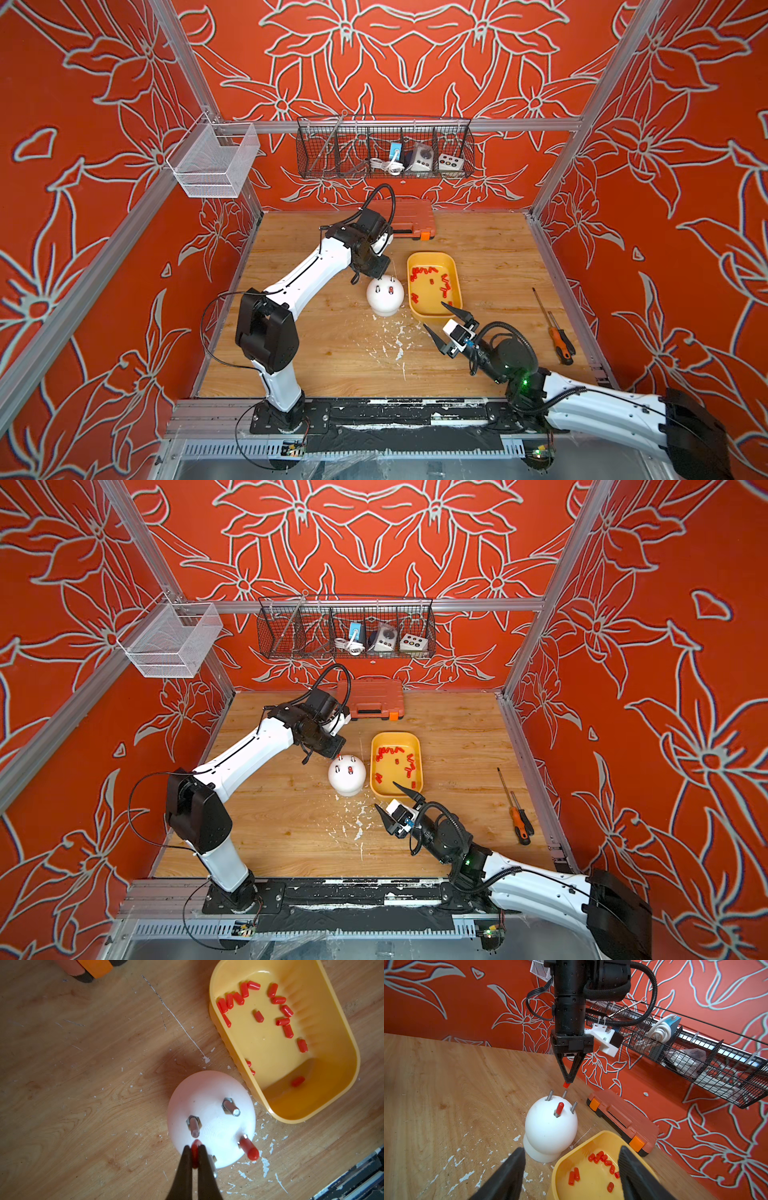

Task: Cover the protruding screws with screw protection sleeves
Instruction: Attach the screw protection sleeve to the screw.

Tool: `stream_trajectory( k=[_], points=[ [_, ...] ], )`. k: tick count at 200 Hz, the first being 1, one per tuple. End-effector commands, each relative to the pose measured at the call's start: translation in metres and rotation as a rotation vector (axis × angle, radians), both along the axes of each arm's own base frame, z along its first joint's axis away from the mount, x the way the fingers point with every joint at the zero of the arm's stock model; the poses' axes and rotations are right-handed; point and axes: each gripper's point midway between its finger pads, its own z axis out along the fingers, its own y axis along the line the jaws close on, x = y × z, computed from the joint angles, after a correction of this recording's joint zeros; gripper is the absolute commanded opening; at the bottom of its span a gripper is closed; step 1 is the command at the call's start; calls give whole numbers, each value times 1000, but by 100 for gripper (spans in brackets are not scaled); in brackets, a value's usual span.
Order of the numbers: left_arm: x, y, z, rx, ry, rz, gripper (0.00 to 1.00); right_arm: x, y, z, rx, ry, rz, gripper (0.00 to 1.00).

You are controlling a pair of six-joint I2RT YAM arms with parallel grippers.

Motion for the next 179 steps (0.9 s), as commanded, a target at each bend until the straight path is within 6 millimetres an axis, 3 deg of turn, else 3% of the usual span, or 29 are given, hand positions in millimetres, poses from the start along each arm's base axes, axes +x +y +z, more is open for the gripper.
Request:
stream_trajectory(
  k=[1, 73, 179],
  points=[
    [1, 4, 15, 3, -41, -1, 0, -2, 1, 3, 4, -18, 12, 72],
    [9, 2, -8, 0, 10, -2, 0, -3, 1, 4, 6, -19, 15, 72],
    [4, 2, -19, 1, 42, -6, 0, -4, 0, 5, 10, -21, 19, 72]
  ],
)
